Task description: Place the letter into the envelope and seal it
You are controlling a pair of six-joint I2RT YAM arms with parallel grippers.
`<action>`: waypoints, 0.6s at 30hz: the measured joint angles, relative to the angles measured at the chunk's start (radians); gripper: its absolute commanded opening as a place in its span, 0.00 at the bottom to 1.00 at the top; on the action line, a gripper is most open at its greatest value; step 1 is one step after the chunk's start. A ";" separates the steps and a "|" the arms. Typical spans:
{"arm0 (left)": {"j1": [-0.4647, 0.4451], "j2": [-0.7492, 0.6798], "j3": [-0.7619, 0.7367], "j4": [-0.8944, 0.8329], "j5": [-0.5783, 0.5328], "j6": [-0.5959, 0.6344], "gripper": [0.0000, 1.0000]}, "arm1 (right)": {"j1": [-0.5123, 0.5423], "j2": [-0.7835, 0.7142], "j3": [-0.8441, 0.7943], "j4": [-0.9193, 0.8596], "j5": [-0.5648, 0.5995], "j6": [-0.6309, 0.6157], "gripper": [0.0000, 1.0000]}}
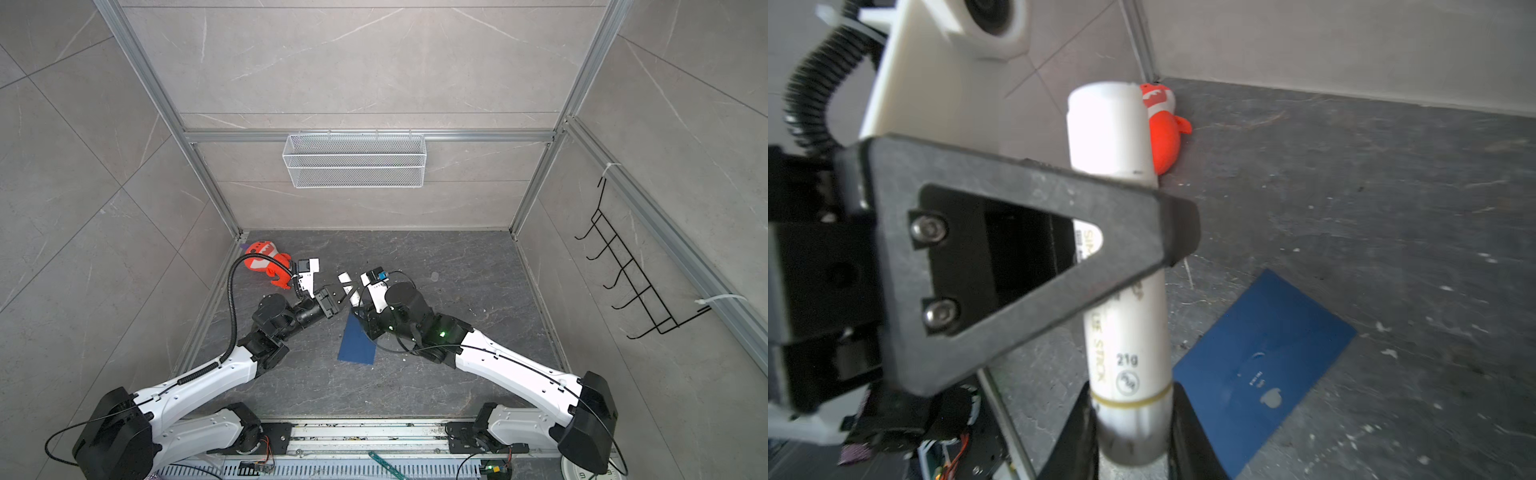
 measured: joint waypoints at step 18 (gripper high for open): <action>0.007 0.013 0.004 -0.006 -0.039 0.016 0.00 | 0.243 0.214 0.167 -0.150 0.721 -0.187 0.30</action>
